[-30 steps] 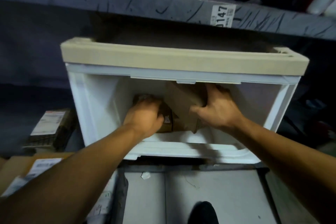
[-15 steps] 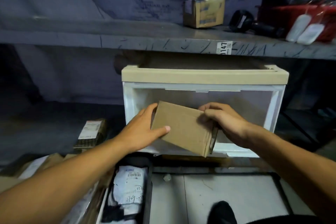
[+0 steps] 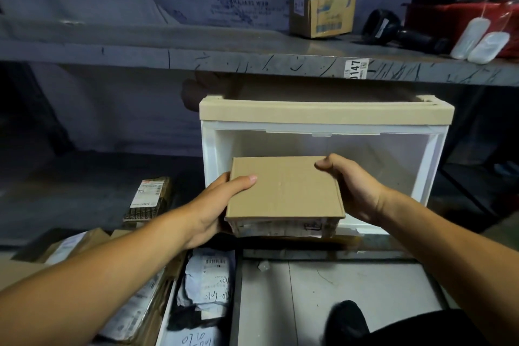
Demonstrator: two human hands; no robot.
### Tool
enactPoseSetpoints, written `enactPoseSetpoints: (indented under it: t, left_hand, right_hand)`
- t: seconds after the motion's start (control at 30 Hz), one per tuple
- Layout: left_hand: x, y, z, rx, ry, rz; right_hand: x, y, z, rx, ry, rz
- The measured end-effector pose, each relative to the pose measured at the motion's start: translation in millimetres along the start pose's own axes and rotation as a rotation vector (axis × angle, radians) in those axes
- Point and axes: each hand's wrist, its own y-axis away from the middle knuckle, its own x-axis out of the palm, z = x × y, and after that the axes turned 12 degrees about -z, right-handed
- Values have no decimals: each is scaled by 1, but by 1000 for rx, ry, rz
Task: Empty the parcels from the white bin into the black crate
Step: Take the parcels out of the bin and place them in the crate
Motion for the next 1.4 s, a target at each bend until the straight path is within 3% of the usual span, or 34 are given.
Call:
enactPoseSetpoints:
  t: [0.17, 0.53, 0.67, 0.8, 0.93, 1.23, 1.4]
  left_hand:
    - [1, 2, 2, -184, -25, -20]
    - [18, 15, 0, -231, 121, -119]
    - [26, 12, 0, -250, 184, -101]
    - [28, 4, -1, -272, 307, -146]
    - [28, 1, -2, -247, 193, -190]
    - [28, 7, -10, -321, 169, -1]
    - [24, 5, -13, -298, 228, -47]
  right_hand:
    - [8, 2, -5, 77, 74, -67]
    - [18, 14, 6, 202, -4, -372]
    - [27, 24, 8, 213, -23, -298]
    - [26, 30, 6, 276, 95, -62]
    - [20, 30, 5, 328, 197, 71]
    - [20, 16, 0, 264, 92, -145]
    - [19, 16, 3, 276, 29, -213]
